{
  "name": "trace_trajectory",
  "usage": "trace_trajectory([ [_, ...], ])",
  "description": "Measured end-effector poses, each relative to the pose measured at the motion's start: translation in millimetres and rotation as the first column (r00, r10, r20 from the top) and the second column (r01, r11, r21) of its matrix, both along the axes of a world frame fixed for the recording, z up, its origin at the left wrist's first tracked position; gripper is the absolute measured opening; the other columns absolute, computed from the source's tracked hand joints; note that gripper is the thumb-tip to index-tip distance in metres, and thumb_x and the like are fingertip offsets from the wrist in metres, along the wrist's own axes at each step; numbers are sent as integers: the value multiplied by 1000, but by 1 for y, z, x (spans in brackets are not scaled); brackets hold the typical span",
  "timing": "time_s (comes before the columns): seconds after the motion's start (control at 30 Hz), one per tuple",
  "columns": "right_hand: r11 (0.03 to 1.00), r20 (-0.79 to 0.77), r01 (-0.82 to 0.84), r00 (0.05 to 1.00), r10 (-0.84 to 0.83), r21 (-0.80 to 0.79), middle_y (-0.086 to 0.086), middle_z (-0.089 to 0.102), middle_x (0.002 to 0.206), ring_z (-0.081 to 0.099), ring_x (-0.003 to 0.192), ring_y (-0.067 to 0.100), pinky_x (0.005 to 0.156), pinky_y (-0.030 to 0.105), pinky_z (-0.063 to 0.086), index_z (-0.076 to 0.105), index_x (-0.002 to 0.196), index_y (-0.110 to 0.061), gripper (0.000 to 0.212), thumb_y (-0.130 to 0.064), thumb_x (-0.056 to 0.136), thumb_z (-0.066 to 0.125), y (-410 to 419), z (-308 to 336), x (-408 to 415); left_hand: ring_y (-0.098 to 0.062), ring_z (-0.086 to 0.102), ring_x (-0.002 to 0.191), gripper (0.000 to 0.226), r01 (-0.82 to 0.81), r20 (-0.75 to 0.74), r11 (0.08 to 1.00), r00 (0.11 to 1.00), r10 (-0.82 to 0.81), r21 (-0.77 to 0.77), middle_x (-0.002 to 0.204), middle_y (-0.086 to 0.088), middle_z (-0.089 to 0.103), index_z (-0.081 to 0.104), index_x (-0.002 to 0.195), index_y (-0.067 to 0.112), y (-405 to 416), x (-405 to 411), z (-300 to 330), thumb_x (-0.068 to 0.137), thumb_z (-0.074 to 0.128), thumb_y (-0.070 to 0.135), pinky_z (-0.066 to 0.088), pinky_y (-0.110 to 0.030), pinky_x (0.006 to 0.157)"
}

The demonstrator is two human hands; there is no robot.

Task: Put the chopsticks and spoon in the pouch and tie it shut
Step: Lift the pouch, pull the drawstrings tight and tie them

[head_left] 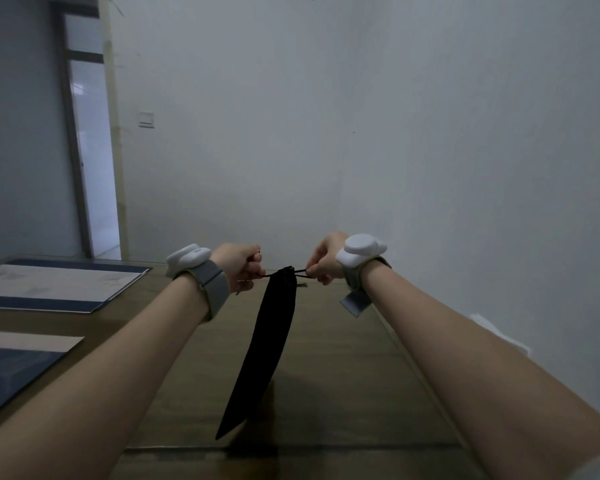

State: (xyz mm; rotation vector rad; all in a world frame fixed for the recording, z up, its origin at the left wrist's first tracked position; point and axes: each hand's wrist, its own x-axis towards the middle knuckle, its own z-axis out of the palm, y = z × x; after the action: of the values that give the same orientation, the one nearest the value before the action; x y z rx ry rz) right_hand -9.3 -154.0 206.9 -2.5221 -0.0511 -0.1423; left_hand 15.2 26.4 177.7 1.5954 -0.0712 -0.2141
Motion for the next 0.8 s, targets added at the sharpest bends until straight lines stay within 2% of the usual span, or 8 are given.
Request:
trace_trajectory([
  [0.23, 999, 33, -22, 999, 24, -45, 4, 59, 58, 50, 28, -2, 36, 5, 42, 72, 96, 3, 18, -5, 83, 63, 3, 3, -1, -2, 49, 27, 39, -28, 38, 997, 999, 26, 73, 22, 5, 37, 39, 59, 17, -1, -5, 3, 96, 39, 26, 25, -22, 53],
  [0.3, 991, 76, -46, 996, 56, -127, 3, 62, 62, 58, 42, 4, 47, 10, 48, 73, 93, -2, 18, -9, 82, 61, 3, 4, 0, -1, 49, 28, 37, -12, 54, 998, 998, 8, 64, 23, 6, 36, 44, 60, 16, -1, -5, 5, 96, 40, 27, 28, -22, 52],
  [0.4, 958, 168, -92, 976, 142, -272, 0, 67, 77, 61, 70, 14, 72, 25, 53, 74, 91, -10, 17, -15, 81, 61, 4, 7, 3, -4, 49, 34, 33, 12, 107, 998, 994, -19, 65, 26, 7, 35, 56, 68, 13, 0, -4, 7, 95, 45, 28, 31, -21, 49],
  [0.47, 945, 246, -122, 948, 201, -305, 2, 71, 88, 60, 77, 12, 75, 25, 50, 73, 92, -13, 16, -15, 82, 61, 8, 10, 3, -7, 47, 39, 28, 13, 161, 997, 987, -25, 76, 28, 8, 34, 65, 77, 10, 0, -3, 10, 94, 49, 26, 31, -19, 44],
  [0.53, 940, 317, -159, 913, 256, -302, 5, 74, 93, 58, 76, 9, 70, 21, 45, 73, 92, -13, 16, -13, 81, 62, 13, 11, 2, -7, 42, 34, 22, 8, 208, 996, 978, -27, 93, 29, 9, 33, 68, 85, 7, -2, -1, 14, 92, 54, 23, 27, -15, 37],
  [0.6, 931, 375, -175, 879, 294, -321, 6, 74, 93, 56, 75, 8, 67, 17, 40, 74, 92, -11, 15, -13, 81, 63, 18, 11, 2, -11, 38, 34, 17, -15, 256, 988, 966, -26, 153, 32, 7, 36, 66, 79, 7, -5, 0, 18, 87, 60, 21, 24, -15, 37],
  [0.7, 925, 414, -200, 849, 329, -323, 7, 74, 89, 58, 73, 11, 66, 20, 41, 74, 89, -10, 13, -13, 78, 67, 23, 10, 1, -15, 33, 45, 28, -45, 333, 918, 938, -98, 395, 48, -1, 43, 61, 57, 12, -8, 1, 22, 85, 62, 18, 26, -17, 40],
  [0.8, 928, 396, -239, 852, 341, -287, 7, 75, 84, 62, 69, 13, 66, 21, 47, 74, 83, -12, 12, -9, 75, 65, 24, 11, 0, -8, 30, 35, 41, 130, 237, 908, 942, -239, 399, 45, 0, 44, 66, 50, 15, -6, 1, 22, 89, 54, 7, 23, -12, 36],
])
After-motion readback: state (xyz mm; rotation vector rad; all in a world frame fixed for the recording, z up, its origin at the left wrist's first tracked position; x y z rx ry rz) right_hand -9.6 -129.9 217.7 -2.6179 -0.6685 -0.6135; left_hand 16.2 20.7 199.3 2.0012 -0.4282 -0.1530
